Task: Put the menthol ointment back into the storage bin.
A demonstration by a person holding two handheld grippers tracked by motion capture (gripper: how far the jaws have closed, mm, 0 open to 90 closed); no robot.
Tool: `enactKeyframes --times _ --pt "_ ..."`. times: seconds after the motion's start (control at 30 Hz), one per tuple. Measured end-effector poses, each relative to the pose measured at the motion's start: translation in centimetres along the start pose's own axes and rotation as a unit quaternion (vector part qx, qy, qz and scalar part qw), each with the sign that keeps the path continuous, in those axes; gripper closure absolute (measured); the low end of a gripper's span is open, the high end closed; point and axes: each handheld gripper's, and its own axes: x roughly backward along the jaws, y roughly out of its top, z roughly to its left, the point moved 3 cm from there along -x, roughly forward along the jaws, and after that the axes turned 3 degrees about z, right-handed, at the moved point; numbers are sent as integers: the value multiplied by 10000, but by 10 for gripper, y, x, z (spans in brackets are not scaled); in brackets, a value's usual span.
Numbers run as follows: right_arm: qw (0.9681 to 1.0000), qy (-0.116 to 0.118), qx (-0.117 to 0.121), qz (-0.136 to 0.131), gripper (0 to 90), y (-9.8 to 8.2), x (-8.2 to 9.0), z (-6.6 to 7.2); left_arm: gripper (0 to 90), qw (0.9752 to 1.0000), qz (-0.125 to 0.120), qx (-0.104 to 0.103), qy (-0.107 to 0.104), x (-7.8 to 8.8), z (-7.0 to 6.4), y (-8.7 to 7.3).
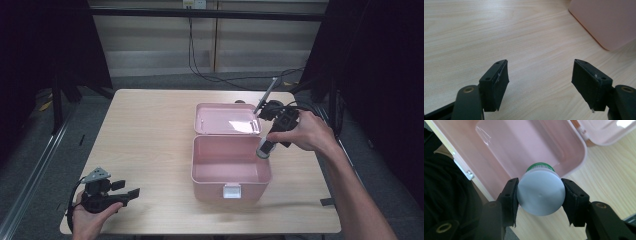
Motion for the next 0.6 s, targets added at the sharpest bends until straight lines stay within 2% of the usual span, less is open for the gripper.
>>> enactKeyframes --times 0.1,0.3,0.37,0.53,0.6 --pt "9998 -29 183 65 512 7 -5 6 296 10000 -27 26 -17 0 0 0" --pt "9991 -43 401 139 511 14 -14 13 296 10000 -2 -6 6 0 0 0" --pt "9983 -127 496 272 511 17 -21 15 296 10000 -3 -7 3 0 0 0" --pt "9973 -162 619 358 511 22 -28 19 296 10000 -4 -7 5 0 0 0" --pt "9960 -159 782 391 512 26 -34 23 296 10000 -7 -13 1 0 0 0"
